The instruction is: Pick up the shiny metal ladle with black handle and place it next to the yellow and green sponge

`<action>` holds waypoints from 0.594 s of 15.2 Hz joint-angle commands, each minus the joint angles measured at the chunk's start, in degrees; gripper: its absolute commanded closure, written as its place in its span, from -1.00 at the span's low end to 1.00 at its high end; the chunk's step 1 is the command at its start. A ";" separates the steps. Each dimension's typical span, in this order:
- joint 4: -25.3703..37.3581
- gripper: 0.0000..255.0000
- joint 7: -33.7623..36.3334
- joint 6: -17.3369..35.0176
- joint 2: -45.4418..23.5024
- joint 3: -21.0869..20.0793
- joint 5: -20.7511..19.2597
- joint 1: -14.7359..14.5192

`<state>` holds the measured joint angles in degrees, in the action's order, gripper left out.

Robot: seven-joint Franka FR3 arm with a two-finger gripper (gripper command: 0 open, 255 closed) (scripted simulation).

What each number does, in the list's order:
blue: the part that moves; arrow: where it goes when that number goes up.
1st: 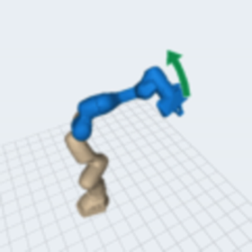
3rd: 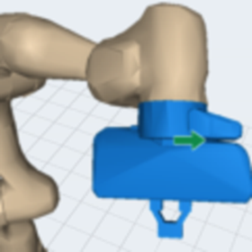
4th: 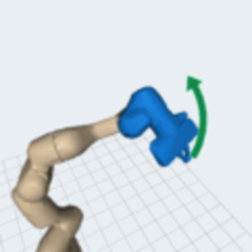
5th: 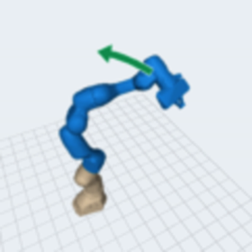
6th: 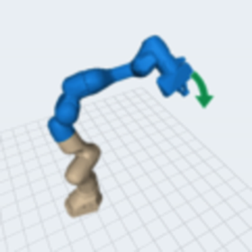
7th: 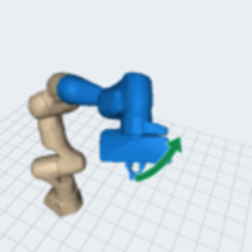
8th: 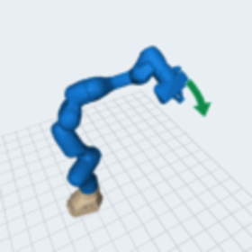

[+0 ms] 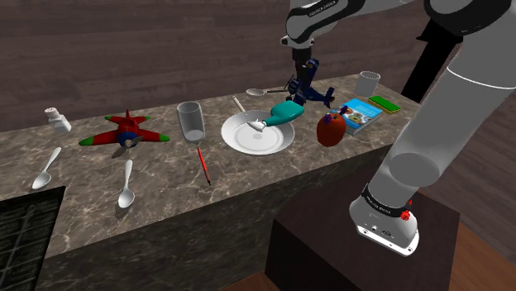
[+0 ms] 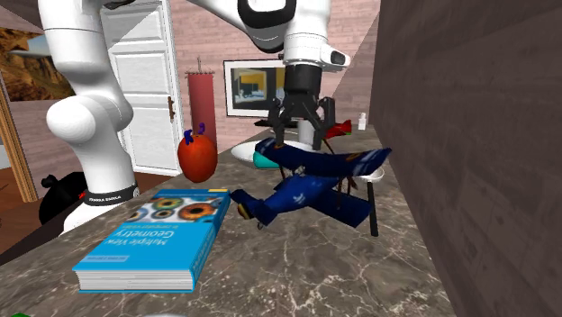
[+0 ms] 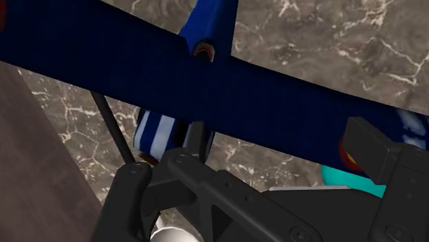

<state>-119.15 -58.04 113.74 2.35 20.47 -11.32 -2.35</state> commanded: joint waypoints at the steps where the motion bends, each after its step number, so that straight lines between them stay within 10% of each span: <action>1: 3.01 -1.00 -5.16 9.14 -6.87 0.46 2.22 0.10; 5: 11.22 -1.00 -14.51 10.63 -15.90 -0.05 6.96 1.22; 6: 10.47 -1.00 -11.93 -6.82 -7.98 0.16 5.75 0.92; 9: 11.85 -1.00 -14.21 -3.31 -11.02 0.04 6.62 1.21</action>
<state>-107.72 -71.26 108.95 -6.92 20.55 -5.08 -1.30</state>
